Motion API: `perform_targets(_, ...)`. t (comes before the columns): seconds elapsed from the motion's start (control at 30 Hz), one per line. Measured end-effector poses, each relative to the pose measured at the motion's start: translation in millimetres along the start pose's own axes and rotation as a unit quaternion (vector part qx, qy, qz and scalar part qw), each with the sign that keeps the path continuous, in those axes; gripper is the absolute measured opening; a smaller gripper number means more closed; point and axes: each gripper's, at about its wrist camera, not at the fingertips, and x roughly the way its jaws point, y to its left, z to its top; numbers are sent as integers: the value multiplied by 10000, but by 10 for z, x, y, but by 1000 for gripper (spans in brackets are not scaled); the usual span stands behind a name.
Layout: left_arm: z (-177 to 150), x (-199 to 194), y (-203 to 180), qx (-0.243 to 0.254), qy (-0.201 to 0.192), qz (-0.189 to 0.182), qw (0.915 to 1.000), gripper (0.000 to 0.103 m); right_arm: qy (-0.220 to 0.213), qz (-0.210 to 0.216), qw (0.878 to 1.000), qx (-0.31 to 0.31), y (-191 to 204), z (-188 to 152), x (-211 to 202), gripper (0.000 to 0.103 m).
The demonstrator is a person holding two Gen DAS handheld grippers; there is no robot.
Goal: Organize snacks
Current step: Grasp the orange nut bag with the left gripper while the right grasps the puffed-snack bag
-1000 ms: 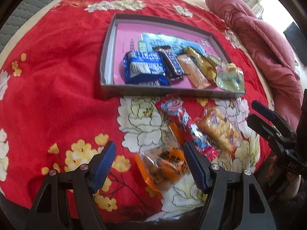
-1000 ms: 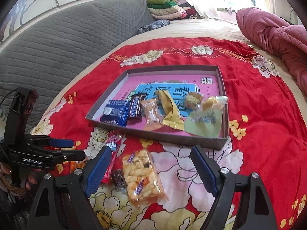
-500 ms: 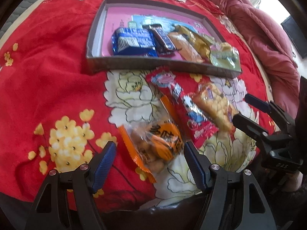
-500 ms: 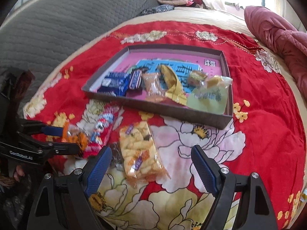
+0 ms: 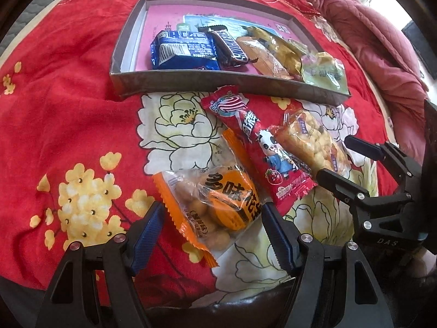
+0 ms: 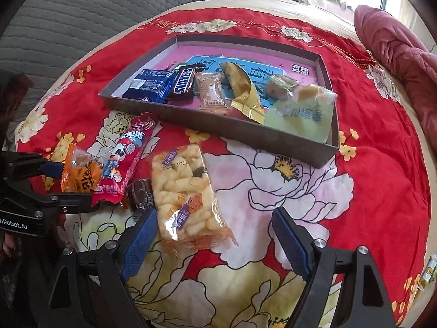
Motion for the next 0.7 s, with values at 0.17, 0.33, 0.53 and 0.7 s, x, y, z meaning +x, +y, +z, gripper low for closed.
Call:
perform_targets(0.17,25,18,29,-72,-105,-33,9999,75,-36,5,10000,-70,17,32,81,84)
perform_targets(0.33,49,25,72,-160,-196,-74,9997,75,-82,-25,9999,-100,8,90,172,84)
perform_targets(0.53,83,30,87,-192,-305,-46,9993,75,-186,-262,9989,-331,50,168,292,84)
perform_targets(0.7,113,53,108,-210,-361,-55,9991,75,-190,-203,9990,-343,42,187,354,84)
